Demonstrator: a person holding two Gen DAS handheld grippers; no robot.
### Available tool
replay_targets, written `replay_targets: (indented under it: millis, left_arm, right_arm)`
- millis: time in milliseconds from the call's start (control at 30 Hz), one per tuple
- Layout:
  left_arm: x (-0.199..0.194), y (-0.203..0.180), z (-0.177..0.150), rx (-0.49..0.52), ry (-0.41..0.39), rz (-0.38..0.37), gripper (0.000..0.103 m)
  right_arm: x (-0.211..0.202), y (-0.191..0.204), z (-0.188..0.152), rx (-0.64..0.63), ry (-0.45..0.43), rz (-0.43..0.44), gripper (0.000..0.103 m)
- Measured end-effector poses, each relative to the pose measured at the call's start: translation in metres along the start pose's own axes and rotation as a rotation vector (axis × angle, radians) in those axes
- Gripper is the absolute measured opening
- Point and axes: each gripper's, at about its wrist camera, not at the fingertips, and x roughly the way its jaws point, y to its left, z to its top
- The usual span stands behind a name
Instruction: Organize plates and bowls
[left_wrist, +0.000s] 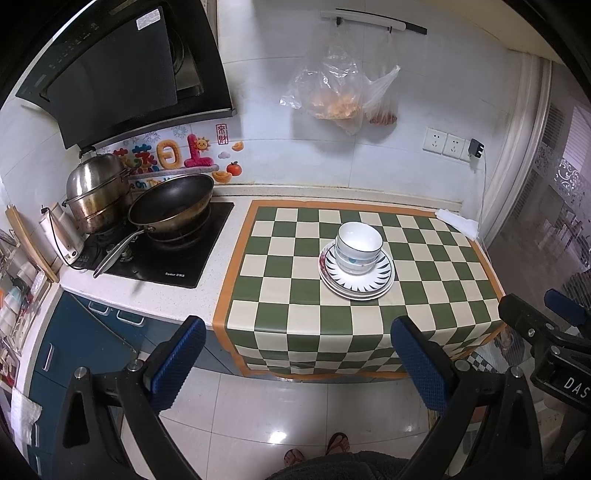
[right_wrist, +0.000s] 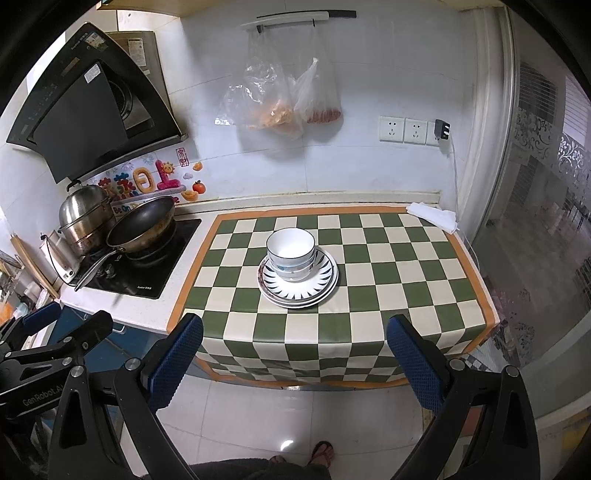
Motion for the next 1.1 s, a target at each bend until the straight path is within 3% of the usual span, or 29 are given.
replay_targets:
  millis: [1100]
  left_arm:
    - [-0.004, -0.014, 0.004, -0.006, -0.011, 0.0, 0.103]
  right_arm:
    - [0.001, -0.002, -0.006, 0.001, -0.003, -0.011, 0.102]
